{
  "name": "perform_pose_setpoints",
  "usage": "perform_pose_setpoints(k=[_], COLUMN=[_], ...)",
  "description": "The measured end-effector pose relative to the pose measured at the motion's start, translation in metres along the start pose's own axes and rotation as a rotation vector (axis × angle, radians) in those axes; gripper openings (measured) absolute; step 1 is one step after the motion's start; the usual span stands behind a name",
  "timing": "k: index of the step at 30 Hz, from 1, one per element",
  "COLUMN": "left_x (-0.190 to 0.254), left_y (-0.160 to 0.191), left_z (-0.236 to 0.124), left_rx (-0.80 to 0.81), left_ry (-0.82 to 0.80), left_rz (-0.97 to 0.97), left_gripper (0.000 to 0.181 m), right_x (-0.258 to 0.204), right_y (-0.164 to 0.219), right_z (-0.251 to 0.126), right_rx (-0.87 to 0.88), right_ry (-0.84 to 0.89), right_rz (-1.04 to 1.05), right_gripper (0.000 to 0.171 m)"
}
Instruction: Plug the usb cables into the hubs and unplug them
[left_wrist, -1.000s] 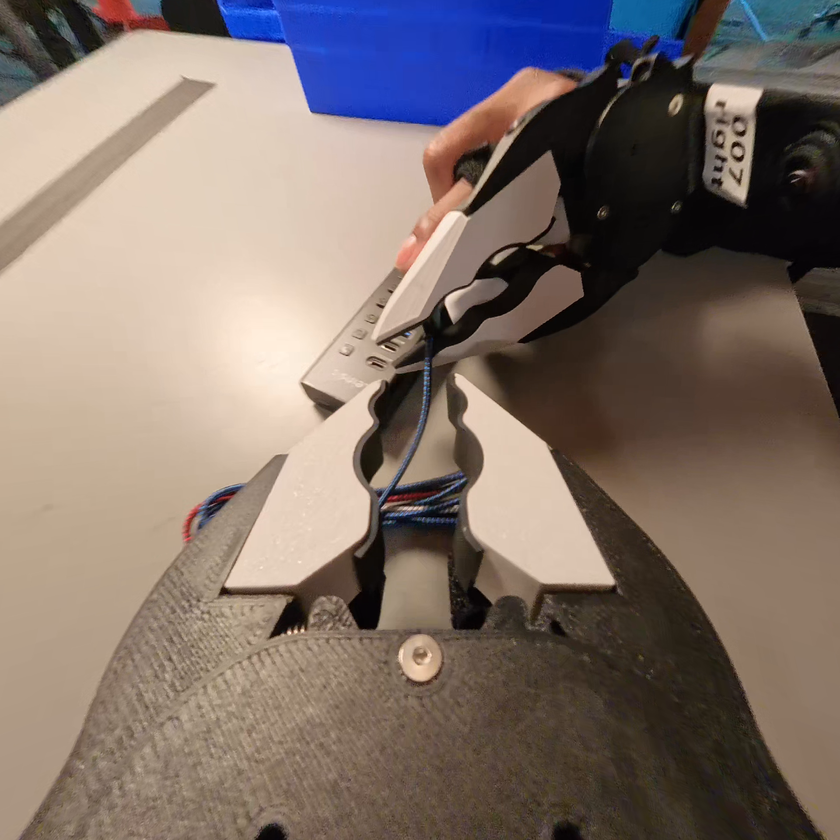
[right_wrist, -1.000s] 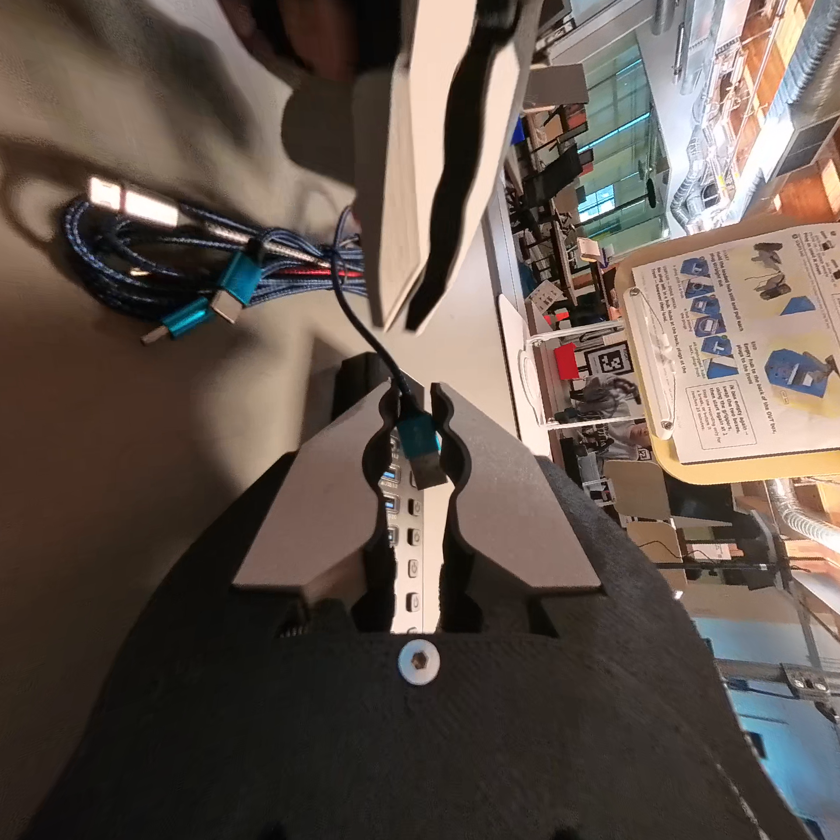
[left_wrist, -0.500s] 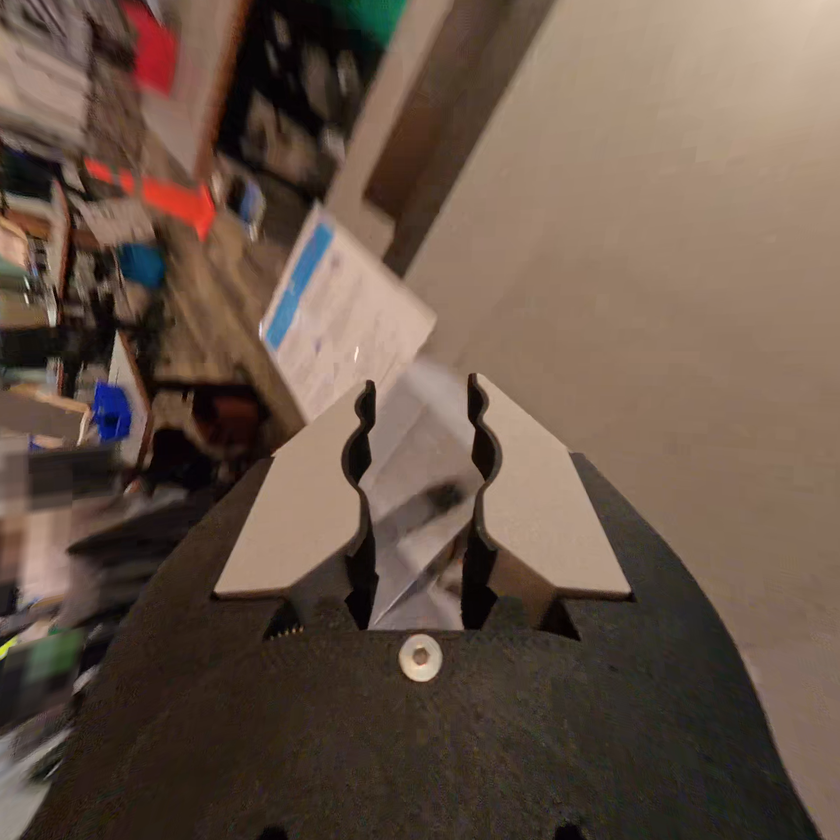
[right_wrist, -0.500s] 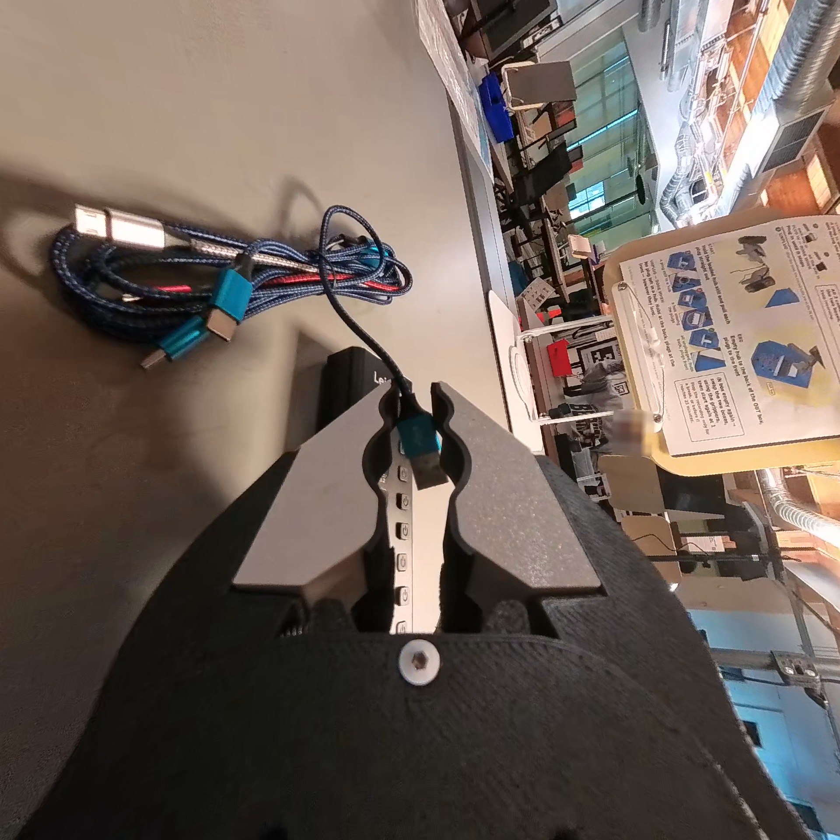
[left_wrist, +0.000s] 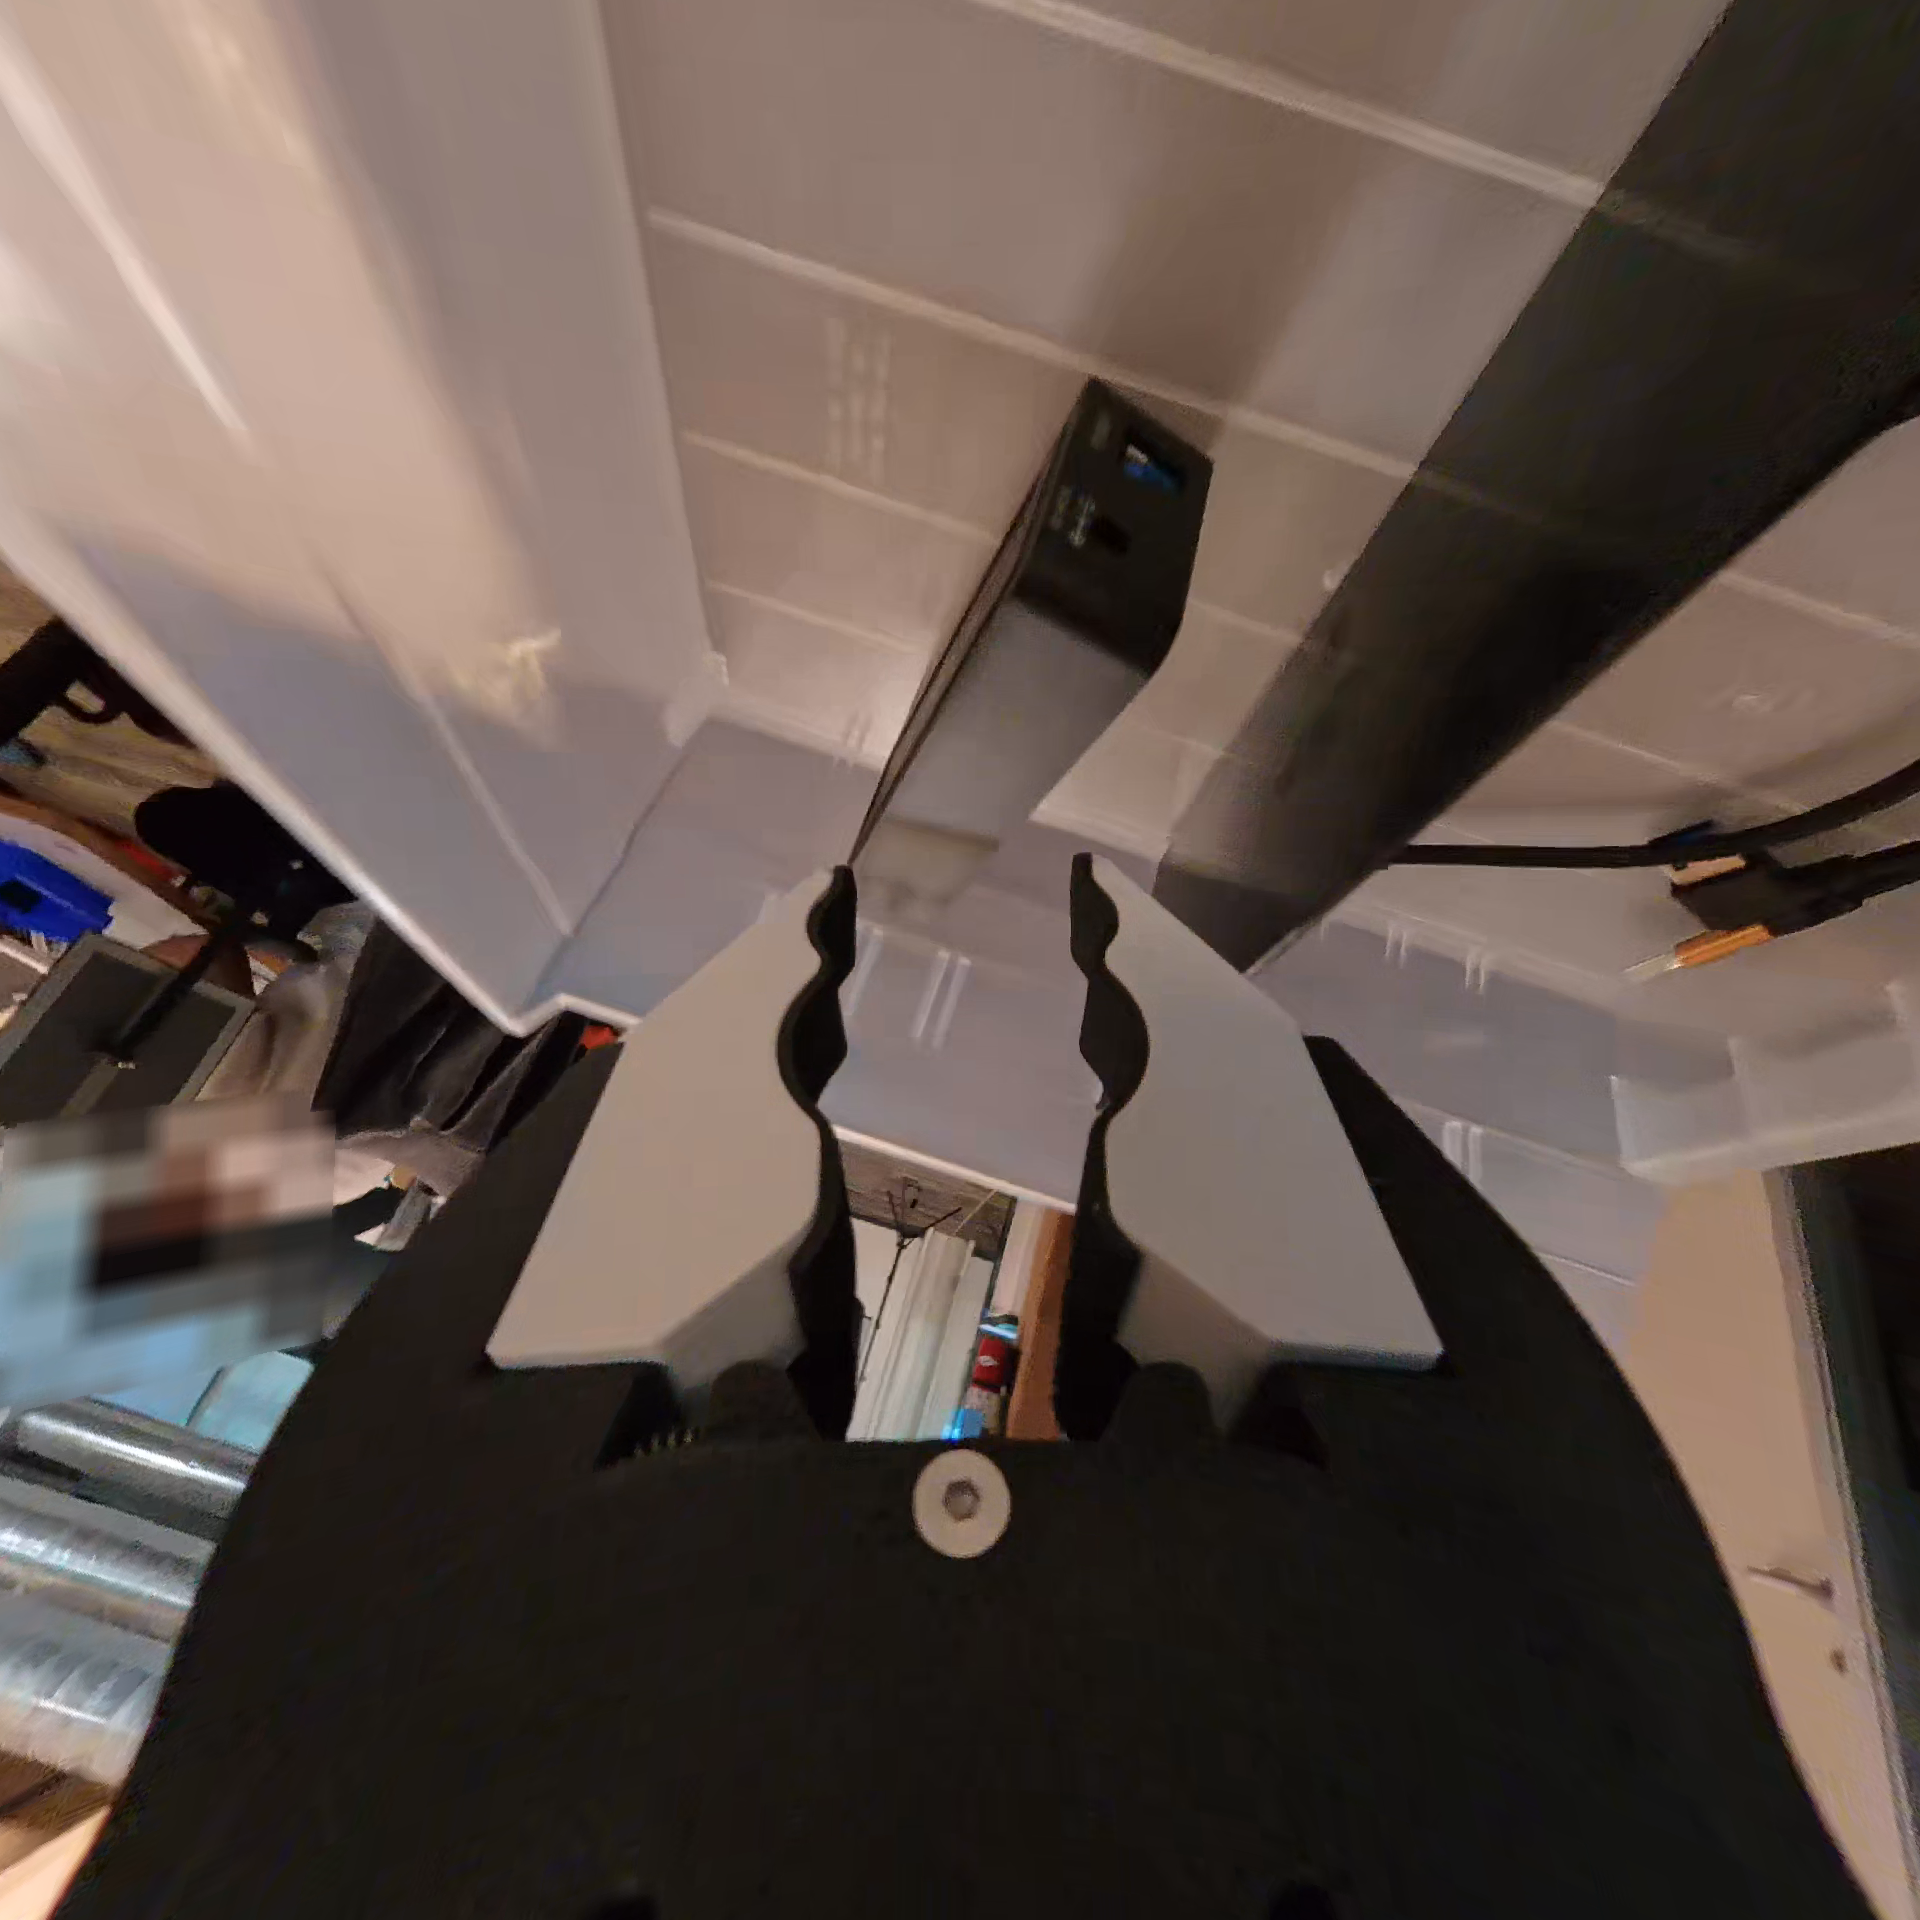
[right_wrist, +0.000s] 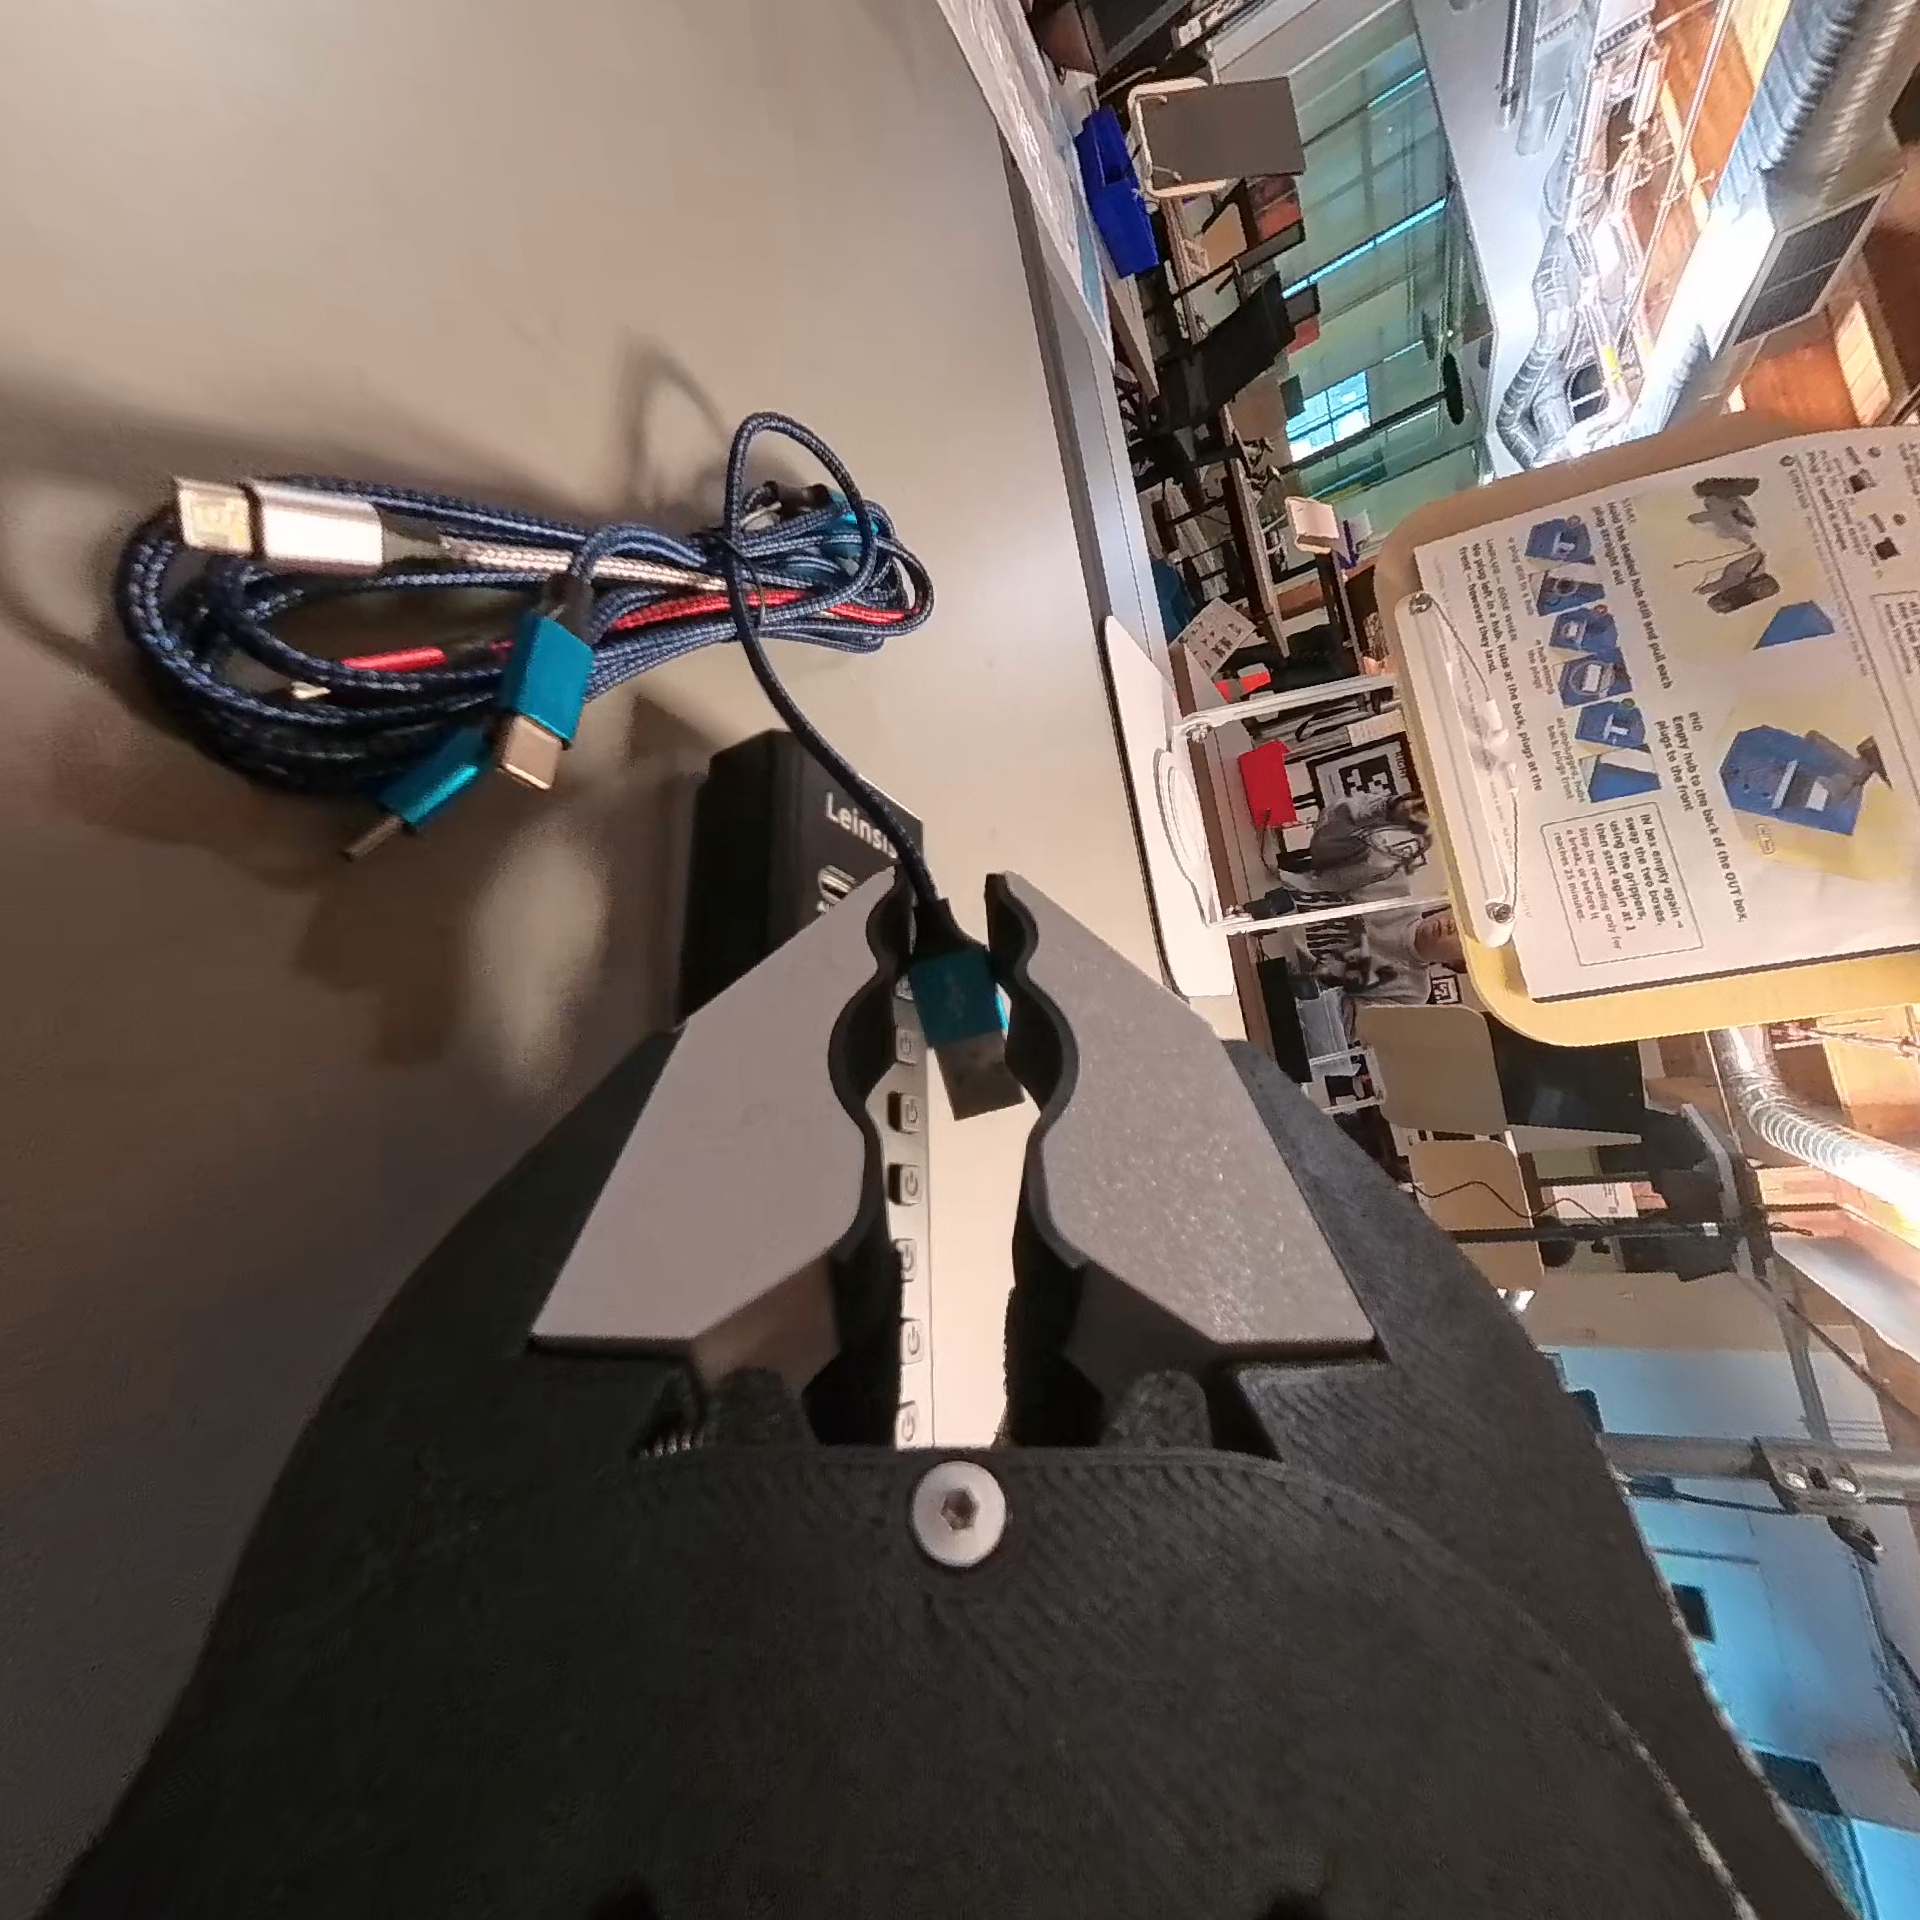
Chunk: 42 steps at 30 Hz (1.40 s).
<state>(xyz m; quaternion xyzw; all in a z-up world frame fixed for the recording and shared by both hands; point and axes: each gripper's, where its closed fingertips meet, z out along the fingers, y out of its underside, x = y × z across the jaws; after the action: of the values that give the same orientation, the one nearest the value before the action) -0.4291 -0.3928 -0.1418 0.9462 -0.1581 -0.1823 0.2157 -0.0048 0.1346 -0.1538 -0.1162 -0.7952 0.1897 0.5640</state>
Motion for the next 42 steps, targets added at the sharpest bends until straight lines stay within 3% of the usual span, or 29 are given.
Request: perform_pose_setpoints(k=[8, 16, 21, 25, 29, 34, 38, 42], left_x=[0.002, -0.007, -0.045, -0.058, -0.027, 0.043, 0.085, 0.113], left_y=[-0.02, -0.032, -0.031, -0.041, -0.126, -0.275, -0.382, -0.468], left_z=[0.019, 0.016, -0.052, -0.148, -0.248, -0.339, -0.361, -0.357], left_rx=[-0.036, 0.049, 0.247, 0.377, 0.751, 1.344, 1.582, 1.62], left_ry=[0.053, -0.005, -0.228, -0.436, -0.419, -0.013, 0.352, 0.676], left_rz=[0.125, 0.054, -0.145, -0.272, -0.381, -0.406, -0.401, -0.471], left_gripper=[0.046, 0.031, 0.03, 0.03, 0.031, 0.03, 0.03, 0.031], right_x=[0.001, 0.001, 0.001, 0.0, 0.001, -0.003, -0.013, -0.027], right_y=[0.001, 0.001, 0.0, 0.0, -0.004, -0.013, -0.028, -0.043], right_z=[0.0, 0.0, -0.001, -0.003, -0.004, -0.008, -0.012, -0.016], right_rx=[-0.003, 0.0, 0.005, 0.008, 0.025, 0.057, 0.113, 0.174], right_ry=[0.005, 0.008, 0.008, 0.007, 0.004, -0.018, -0.07, -0.143], right_rz=[0.003, -0.002, -0.002, -0.006, -0.007, -0.001, 0.007, 0.006], right_gripper=[0.015, 0.015, 0.014, 0.014, 0.014, 0.014, 0.015, 0.015])
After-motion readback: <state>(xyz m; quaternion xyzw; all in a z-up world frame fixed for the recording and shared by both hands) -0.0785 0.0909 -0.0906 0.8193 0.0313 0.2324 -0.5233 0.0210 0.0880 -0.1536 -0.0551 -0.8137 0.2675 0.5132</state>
